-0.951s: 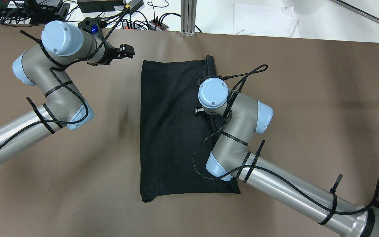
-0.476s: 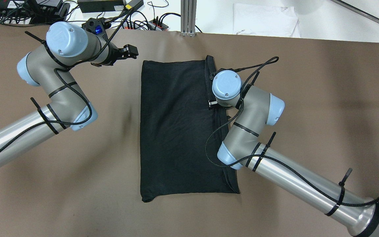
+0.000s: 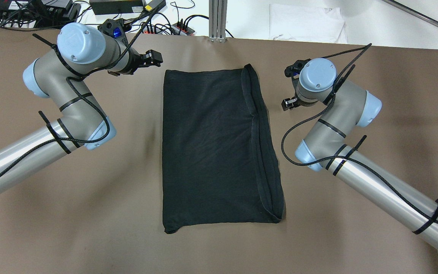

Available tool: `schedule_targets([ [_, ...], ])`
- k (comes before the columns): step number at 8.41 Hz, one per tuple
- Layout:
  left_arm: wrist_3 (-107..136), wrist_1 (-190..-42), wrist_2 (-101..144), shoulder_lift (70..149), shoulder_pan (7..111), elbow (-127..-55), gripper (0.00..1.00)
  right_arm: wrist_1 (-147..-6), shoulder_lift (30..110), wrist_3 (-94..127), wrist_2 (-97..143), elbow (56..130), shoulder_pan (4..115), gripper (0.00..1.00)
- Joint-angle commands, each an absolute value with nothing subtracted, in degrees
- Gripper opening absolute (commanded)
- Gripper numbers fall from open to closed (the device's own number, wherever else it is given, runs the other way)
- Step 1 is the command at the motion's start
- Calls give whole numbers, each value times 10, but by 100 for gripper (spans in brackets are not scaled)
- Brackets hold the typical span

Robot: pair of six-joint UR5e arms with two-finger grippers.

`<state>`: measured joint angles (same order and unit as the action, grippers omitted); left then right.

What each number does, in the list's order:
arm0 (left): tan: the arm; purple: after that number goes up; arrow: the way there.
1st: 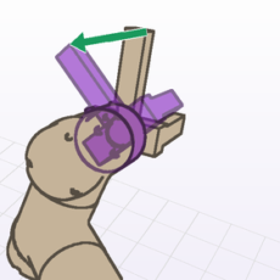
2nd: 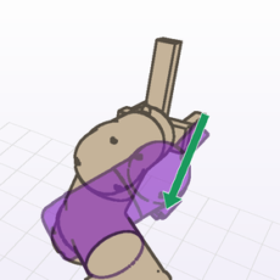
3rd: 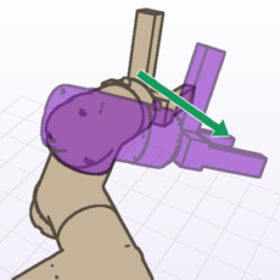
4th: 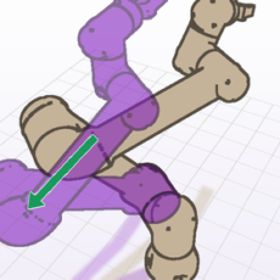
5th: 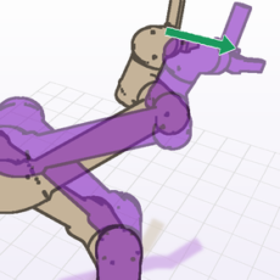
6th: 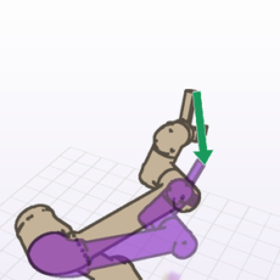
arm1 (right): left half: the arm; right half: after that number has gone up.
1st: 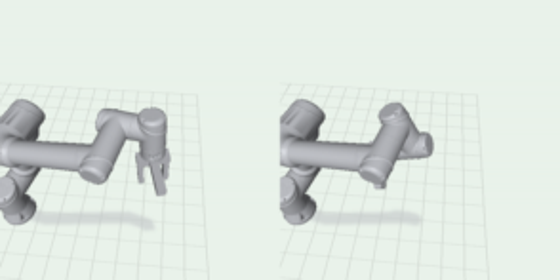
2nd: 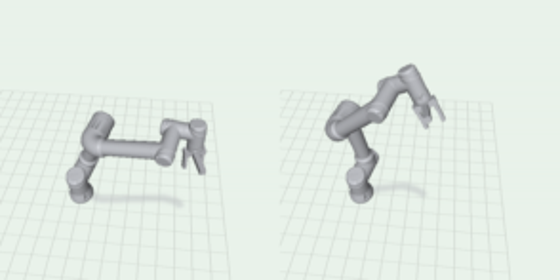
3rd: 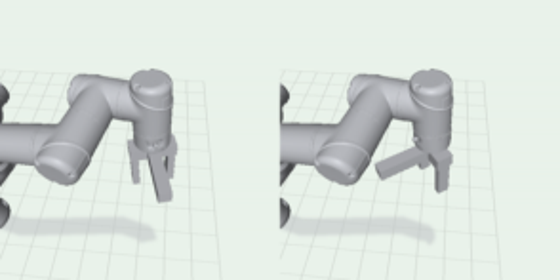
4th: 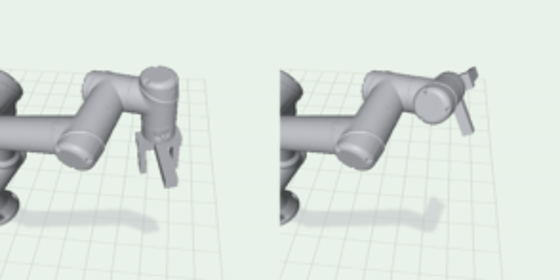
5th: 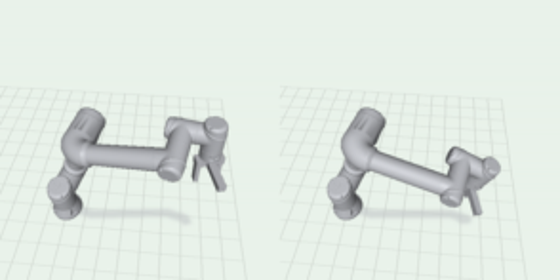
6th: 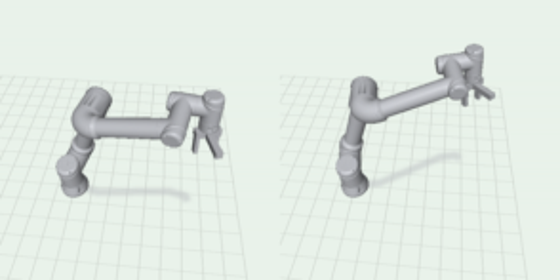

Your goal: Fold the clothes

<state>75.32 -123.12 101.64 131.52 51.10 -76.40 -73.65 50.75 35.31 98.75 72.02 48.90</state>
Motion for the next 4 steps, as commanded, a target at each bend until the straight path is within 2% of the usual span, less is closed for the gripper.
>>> schedule_targets([
  [1, 752, -1230, 1017, 1315, 512, -764, 100, -744, 470, 394, 1025, 733, 482, 94],
  [4, 753, -1230, 1017, 1315, 512, -765, 100, -745, 444, 476, 1018, 730, 427, 94],
])
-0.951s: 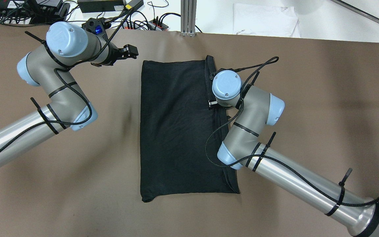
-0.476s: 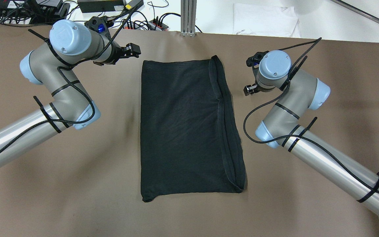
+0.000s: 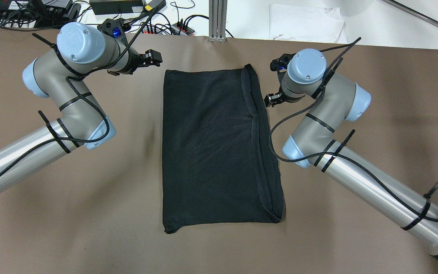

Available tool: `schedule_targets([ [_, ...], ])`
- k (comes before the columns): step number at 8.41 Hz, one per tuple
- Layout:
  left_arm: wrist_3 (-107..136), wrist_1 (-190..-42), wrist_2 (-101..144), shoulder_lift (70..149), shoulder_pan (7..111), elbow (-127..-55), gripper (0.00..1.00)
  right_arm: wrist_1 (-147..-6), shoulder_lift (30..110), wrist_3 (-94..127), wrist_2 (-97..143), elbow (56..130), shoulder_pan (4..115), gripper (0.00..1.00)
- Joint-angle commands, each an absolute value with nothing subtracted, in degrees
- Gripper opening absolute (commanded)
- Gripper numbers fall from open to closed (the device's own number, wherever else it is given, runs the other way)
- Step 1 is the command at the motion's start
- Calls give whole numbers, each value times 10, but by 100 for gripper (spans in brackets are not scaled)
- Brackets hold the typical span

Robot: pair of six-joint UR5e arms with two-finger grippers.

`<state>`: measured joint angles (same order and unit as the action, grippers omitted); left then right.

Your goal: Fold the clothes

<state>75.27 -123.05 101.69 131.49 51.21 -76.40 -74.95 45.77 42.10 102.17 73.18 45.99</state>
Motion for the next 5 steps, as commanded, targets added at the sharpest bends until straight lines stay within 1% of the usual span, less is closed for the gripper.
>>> schedule_targets([
  [1, 753, -1230, 1017, 1314, 513, -765, 100, -744, 443, 482, 1015, 728, 420, 94],
  [3, 752, -1230, 1017, 1313, 513, -764, 100, -746, 444, 485, 954, 721, 417, 94],
  [5, 752, -1230, 1017, 1314, 512, -764, 100, -745, 444, 483, 948, 707, 418, 94],
])
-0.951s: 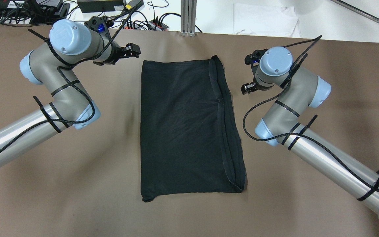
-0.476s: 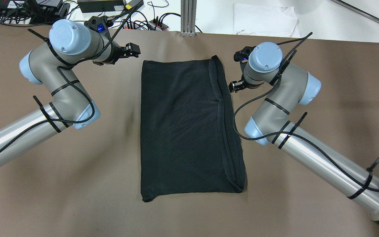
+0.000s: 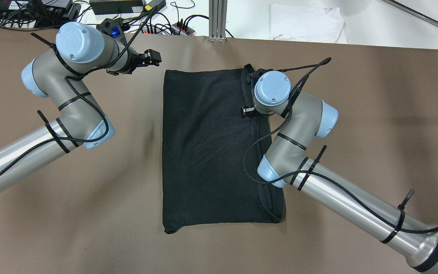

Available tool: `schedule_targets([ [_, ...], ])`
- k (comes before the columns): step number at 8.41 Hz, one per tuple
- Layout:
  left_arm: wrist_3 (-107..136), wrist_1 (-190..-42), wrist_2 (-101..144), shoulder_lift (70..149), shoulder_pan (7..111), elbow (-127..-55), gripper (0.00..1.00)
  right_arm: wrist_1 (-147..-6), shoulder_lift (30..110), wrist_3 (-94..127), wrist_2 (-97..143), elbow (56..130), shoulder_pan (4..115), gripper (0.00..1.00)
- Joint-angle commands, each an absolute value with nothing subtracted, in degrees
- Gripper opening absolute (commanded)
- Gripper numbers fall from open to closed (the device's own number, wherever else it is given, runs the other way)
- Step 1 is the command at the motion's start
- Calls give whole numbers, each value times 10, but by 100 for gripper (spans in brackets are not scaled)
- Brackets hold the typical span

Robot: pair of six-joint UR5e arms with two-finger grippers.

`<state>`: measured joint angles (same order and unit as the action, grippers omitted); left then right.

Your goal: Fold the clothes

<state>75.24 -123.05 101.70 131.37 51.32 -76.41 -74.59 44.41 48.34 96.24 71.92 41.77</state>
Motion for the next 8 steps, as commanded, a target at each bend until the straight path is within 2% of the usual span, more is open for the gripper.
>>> schedule_targets([
  [1, 752, -1230, 1017, 1314, 512, -765, 100, -717, 444, 483, 947, 690, 419, 94],
  [8, 752, -1230, 1017, 1311, 513, -765, 100, -709, 418, 487, 950, 667, 418, 94],
])
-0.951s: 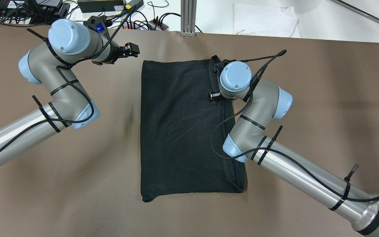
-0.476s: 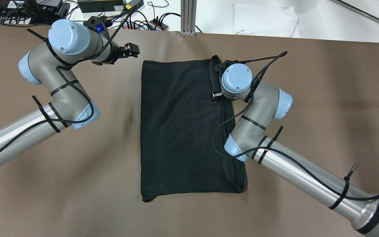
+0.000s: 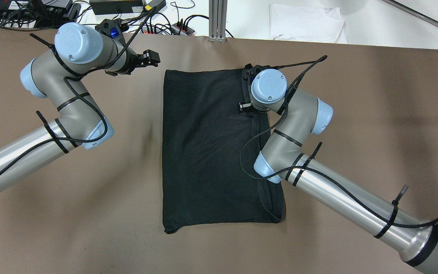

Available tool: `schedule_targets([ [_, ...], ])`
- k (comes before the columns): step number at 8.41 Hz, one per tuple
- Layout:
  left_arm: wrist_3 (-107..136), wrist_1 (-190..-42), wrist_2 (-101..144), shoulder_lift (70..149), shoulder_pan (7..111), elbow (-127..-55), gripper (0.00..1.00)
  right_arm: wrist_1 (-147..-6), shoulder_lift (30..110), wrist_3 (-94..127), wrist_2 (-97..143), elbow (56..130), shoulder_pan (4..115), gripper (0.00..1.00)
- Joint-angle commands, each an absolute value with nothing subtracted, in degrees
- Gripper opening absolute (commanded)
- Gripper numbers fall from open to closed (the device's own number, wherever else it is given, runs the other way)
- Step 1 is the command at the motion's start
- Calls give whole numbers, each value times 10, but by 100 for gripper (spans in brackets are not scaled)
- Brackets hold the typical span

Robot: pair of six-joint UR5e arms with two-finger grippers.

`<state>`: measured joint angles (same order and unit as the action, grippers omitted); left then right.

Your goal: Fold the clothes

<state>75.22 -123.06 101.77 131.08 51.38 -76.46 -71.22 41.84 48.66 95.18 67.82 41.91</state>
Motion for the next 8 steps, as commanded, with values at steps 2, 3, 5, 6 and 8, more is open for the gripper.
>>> schedule_targets([
  [2, 752, -1230, 1017, 1311, 513, -765, 100, -708, 418, 488, 949, 661, 417, 94],
  [3, 752, -1230, 1018, 1312, 513, -764, 100, -708, 419, 487, 949, 660, 417, 94],
  [5, 752, -1230, 1017, 1315, 512, -764, 100, -708, 421, 484, 949, 659, 419, 94],
  [6, 752, -1230, 1017, 1315, 512, -764, 100, -708, 422, 482, 949, 657, 421, 94],
  [8, 753, -1230, 1017, 1316, 512, -764, 100, -708, 423, 479, 949, 655, 425, 94],
])
